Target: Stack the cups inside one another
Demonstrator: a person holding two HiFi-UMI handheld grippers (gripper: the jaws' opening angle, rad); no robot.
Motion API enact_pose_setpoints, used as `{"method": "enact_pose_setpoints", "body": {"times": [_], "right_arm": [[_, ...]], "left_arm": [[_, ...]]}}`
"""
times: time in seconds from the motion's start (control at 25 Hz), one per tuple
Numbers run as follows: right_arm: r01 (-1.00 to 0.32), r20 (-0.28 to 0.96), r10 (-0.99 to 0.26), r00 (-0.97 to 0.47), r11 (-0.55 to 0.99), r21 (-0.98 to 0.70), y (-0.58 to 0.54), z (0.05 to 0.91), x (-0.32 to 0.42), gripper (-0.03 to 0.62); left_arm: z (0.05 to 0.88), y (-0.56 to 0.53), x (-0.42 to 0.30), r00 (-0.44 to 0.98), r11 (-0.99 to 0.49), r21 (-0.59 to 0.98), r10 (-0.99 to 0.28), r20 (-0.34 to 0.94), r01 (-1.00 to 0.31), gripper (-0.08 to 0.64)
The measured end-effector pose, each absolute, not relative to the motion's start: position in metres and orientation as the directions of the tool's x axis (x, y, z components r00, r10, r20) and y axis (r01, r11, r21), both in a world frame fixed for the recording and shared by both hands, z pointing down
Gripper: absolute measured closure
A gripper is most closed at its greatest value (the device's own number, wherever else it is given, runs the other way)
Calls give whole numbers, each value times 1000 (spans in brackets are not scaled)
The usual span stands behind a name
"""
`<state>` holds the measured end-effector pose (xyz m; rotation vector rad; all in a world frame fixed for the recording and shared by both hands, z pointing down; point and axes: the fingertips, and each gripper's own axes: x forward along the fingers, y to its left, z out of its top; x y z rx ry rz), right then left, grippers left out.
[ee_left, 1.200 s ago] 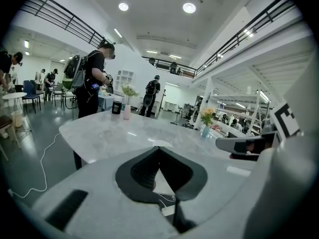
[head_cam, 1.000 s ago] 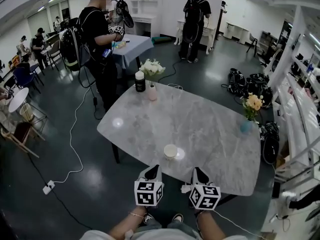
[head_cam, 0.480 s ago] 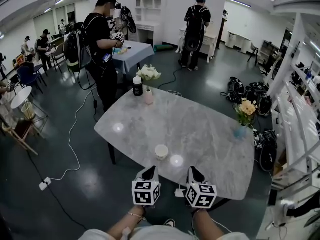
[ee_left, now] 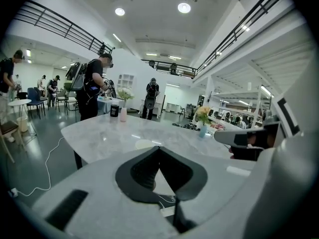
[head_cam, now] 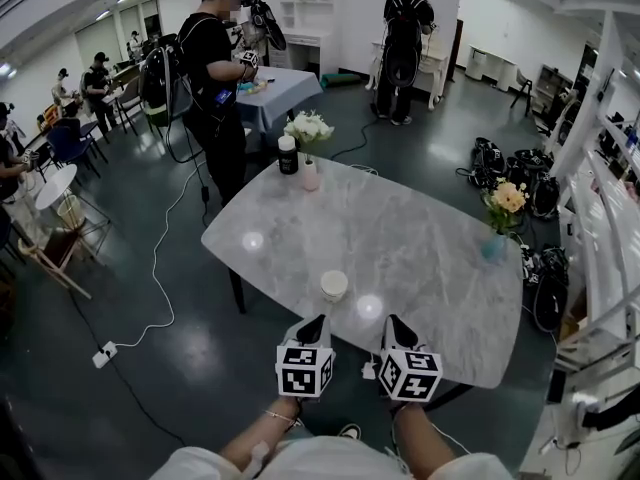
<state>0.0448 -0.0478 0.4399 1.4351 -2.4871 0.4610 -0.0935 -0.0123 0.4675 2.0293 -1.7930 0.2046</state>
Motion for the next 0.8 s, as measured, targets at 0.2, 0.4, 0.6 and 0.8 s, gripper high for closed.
{"method": "enact_pose_setpoints", "body": {"times": [0.2,0.4,0.6,0.8], "right_arm": [[-875,357,-801,-482,460,-149,-50,442,46,586],[-877,362,-801,-477,457,-145,-47,442,49,584],[-876,361,-800,-480,462,-141,-48,442,48,586],[-875,360,-799,-481,464,-139,-51,441,47,586]], "left_arm": [[464,-15,-96,159,-81,216,-914,373,-973,565],[460,-13,-95,162,-78,231,-915,370,-970,565],[462,-14,-95,164,-82,228,-915,368,-970,565],[460,-17,-95,162,-83,225,-917,364,-971,565]]}}
